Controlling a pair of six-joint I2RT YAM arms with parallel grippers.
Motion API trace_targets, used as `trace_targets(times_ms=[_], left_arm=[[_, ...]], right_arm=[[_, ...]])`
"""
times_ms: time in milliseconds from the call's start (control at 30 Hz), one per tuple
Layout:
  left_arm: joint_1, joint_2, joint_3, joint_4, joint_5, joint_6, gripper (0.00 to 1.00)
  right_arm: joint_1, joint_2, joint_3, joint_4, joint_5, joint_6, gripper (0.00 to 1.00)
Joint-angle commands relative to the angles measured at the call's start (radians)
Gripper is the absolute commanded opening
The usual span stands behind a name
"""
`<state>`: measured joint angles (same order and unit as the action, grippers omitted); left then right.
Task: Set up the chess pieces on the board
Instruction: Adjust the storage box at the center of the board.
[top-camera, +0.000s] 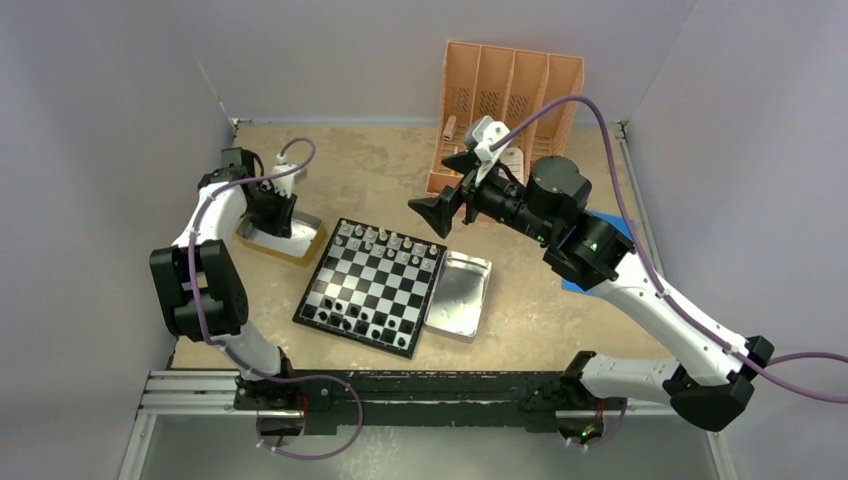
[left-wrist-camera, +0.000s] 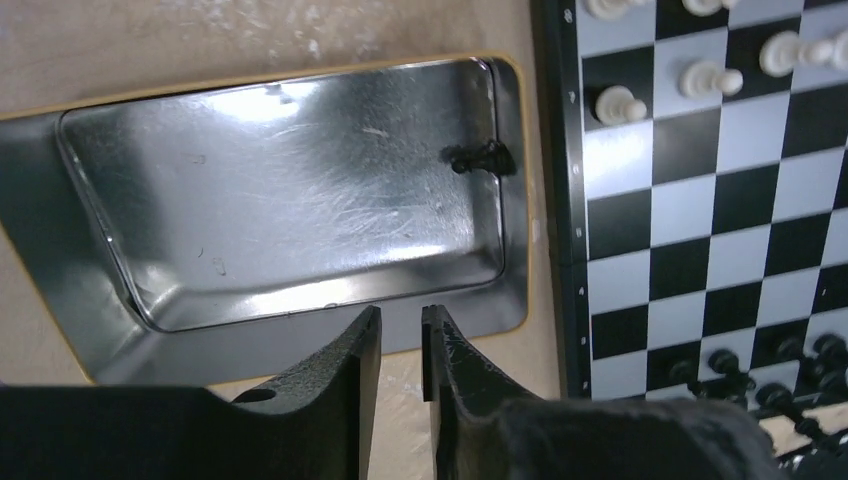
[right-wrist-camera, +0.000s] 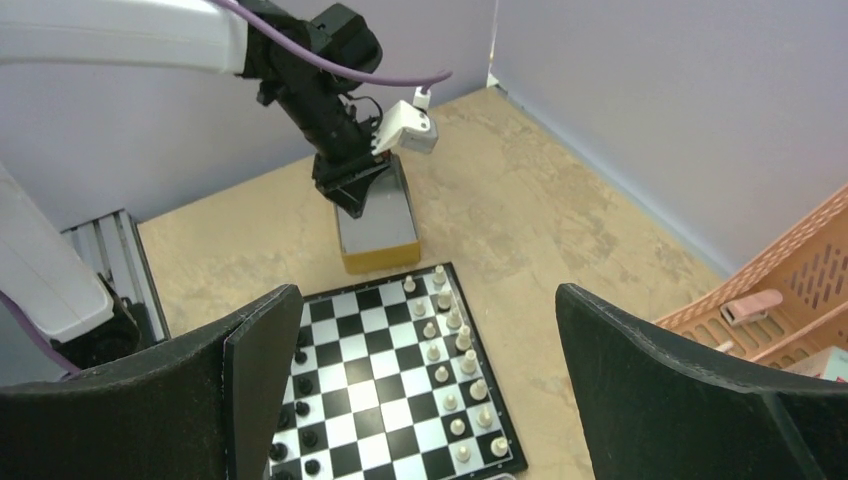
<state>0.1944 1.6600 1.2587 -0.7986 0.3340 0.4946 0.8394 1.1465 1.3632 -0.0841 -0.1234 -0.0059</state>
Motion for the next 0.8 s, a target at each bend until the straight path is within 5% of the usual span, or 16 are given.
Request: trace_targets(times_ms=[0,233,767], left_arm=[[-0.016,-0.008,0.055,-0.116,0.066,0.26,0.23],[-0.016,0.021,0.113,-0.241,0.089,0.412,0.28],[-0.05,0.06,-0.043,-0.162,0.049,0.509,0.28]], right_arm=[[0.004,-0.004,0.071,-0.061,0.012,-0.033,0.99],[0.004,-0.027,0.054,-0.08,0.025,-0.016,0.99],[0.004,-0.055,0.039,-0.065,0.058,-0.004,0.99]])
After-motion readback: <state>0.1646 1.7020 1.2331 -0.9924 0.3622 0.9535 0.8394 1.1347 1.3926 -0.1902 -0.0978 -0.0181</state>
